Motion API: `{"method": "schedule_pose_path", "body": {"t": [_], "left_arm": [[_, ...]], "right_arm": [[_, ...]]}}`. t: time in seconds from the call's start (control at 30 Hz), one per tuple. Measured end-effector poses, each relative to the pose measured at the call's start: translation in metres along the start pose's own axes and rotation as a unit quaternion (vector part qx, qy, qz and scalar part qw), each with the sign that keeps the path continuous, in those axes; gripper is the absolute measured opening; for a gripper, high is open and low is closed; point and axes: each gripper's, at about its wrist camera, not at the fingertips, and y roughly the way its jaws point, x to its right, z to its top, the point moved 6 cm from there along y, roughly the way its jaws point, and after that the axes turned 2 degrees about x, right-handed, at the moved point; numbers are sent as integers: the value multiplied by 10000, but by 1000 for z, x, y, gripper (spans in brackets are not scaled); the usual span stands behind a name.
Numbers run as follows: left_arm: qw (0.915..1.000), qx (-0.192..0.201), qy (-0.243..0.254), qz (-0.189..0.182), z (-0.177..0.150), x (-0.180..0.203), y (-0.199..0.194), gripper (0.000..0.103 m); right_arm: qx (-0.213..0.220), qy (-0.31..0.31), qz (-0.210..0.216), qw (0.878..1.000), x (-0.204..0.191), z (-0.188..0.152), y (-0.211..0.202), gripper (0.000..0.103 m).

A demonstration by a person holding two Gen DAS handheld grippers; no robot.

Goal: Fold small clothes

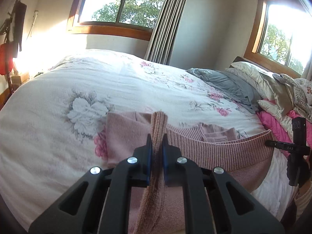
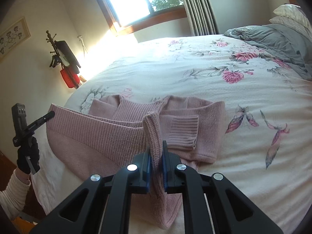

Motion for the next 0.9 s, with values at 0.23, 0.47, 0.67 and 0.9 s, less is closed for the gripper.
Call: {"method": "schedule_pose_path", "body": {"t": [0.23,0.47,0.67,0.9], "left_arm": [[9995,150,55,261,49,-11,56,8],[9990,-137,-51,432,59,-27,120,8],[9961,-570,-127,668,38,-45,176,8],[9888,-986,-411,1046,13,-73,212,15]], "right_arm": [[111,405,-158,9990,32,54,31,9],[-71,663,-417,9969,65,79,82,9],[-311,884,-569,9940,87,75,126,9],[-635,1035,-886,9886,107,60,162,9]]}}
